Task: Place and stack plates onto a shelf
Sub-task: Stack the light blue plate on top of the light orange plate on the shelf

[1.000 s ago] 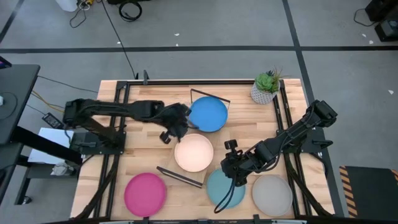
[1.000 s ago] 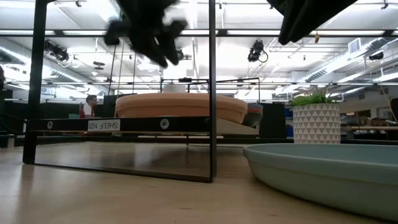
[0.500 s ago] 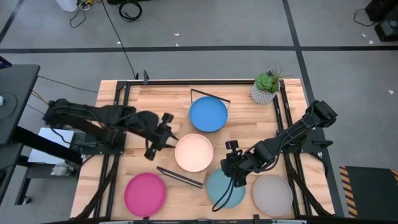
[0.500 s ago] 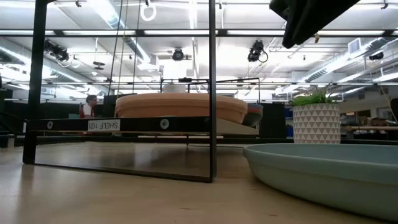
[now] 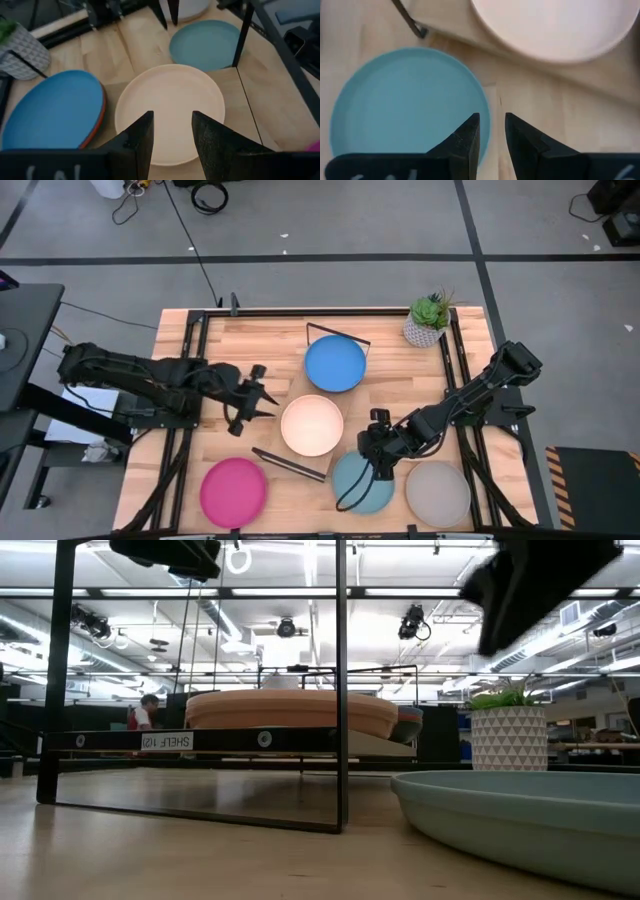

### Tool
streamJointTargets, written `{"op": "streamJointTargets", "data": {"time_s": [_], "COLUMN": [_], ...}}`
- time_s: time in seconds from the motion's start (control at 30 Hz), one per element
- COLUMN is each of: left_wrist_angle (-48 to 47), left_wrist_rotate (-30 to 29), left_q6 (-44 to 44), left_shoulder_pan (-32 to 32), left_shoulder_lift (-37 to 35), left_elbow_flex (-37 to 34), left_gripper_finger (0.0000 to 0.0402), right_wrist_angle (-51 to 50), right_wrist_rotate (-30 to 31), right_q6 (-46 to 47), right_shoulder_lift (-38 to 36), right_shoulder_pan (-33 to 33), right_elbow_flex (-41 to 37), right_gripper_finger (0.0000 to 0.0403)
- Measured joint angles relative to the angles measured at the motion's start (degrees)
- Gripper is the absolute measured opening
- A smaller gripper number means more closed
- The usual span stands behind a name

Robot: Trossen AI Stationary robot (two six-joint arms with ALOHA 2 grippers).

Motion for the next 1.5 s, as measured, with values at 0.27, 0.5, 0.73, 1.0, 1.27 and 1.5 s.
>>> {"op": "streamJointTargets", "data": {"time_s": [0.27, 0.5, 0.73, 1.0, 1.27, 1.5], "left_wrist_angle": [-1.13, -3.56, -3.48, -3.34, -3.56, -3.53], "left_wrist_rotate": [0.04, -0.50, -1.74, -1.76, -1.76, -1.73], "left_q6": [-3.93, -6.17, -6.40, -4.48, -4.48, -4.84], "left_shoulder_pan": [3.30, 4.90, 6.88, 9.19, 10.95, 10.97], "left_shoulder_lift": [-8.33, -10.42, -10.38, -10.36, -10.10, -10.12], "left_elbow_flex": [-4.31, -4.79, -4.79, -4.79, -4.79, -4.79], "left_gripper_finger": [0.0141, 0.0141, 0.0141, 0.0141, 0.0141, 0.0141], "right_wrist_angle": [1.45, 5.29, 6.22, -1.02, 1.28, 6.10], "right_wrist_rotate": [-5.91, -5.89, -7.72, -6.85, -7.53, -11.13], "right_q6": [8.40, 9.98, 11.31, 14.66, 15.50, 15.17], "right_shoulder_lift": [0.02, 1.39, 6.31, 7.60, 7.61, 7.61], "right_shoulder_pan": [-1.07, 0.31, 1.36, 1.30, -0.87, -1.67], "right_elbow_flex": [-3.68, -4.14, -3.79, -3.78, -7.37, -10.42], "right_gripper_finger": [0.0101, 0.0101, 0.0101, 0.0110, 0.0180, 0.0187]}}
